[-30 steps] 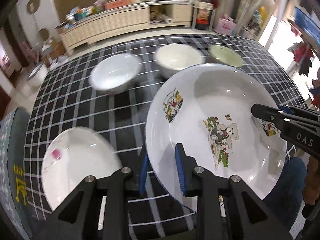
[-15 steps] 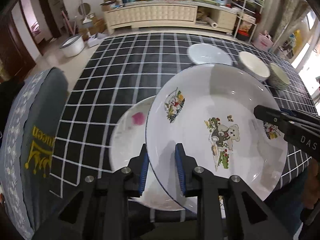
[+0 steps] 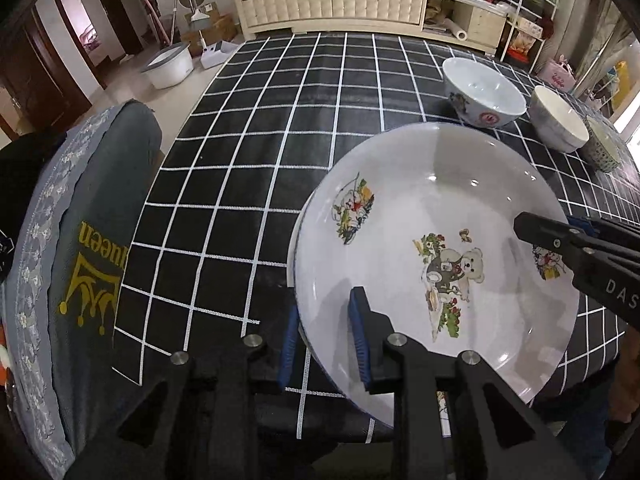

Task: Organize plates and bowls
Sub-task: 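Lower the bear-print plate over the pink-flower plate stack, then set the bear-print plate on the stack and open both tools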

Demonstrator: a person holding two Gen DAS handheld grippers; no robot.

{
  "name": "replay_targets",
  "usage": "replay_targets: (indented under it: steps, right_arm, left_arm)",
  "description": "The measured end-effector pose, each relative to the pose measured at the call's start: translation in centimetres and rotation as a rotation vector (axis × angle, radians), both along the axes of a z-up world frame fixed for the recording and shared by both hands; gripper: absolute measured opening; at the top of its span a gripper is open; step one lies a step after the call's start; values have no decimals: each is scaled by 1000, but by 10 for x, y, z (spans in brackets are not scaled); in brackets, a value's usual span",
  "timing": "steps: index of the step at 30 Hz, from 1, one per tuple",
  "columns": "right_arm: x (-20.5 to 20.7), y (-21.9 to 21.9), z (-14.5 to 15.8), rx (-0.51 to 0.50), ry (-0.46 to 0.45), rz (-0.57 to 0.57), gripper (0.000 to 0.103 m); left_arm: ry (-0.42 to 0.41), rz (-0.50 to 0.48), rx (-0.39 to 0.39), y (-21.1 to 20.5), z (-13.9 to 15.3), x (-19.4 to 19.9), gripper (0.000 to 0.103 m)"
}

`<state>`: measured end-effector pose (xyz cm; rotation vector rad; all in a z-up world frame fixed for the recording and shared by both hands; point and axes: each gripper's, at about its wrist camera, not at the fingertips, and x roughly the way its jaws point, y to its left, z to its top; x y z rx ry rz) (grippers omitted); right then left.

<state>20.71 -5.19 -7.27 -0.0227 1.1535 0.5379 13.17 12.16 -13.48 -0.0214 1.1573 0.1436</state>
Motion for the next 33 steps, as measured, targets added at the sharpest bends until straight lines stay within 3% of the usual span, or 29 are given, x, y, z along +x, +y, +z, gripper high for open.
replay_targets:
  steps: [15,27,33]
  right_arm:
    - [12,12,-9,-1,27,12,29]
    - [6,5,-8,-2,75,35,30]
    - [0,-6,3,29,85,11,39]
  left_arm:
    - [7,9,29,14,-15,16,20]
    - [19,46,-7,14,-14,15,21]
    - [-12,39,-2,10,1,5,21]
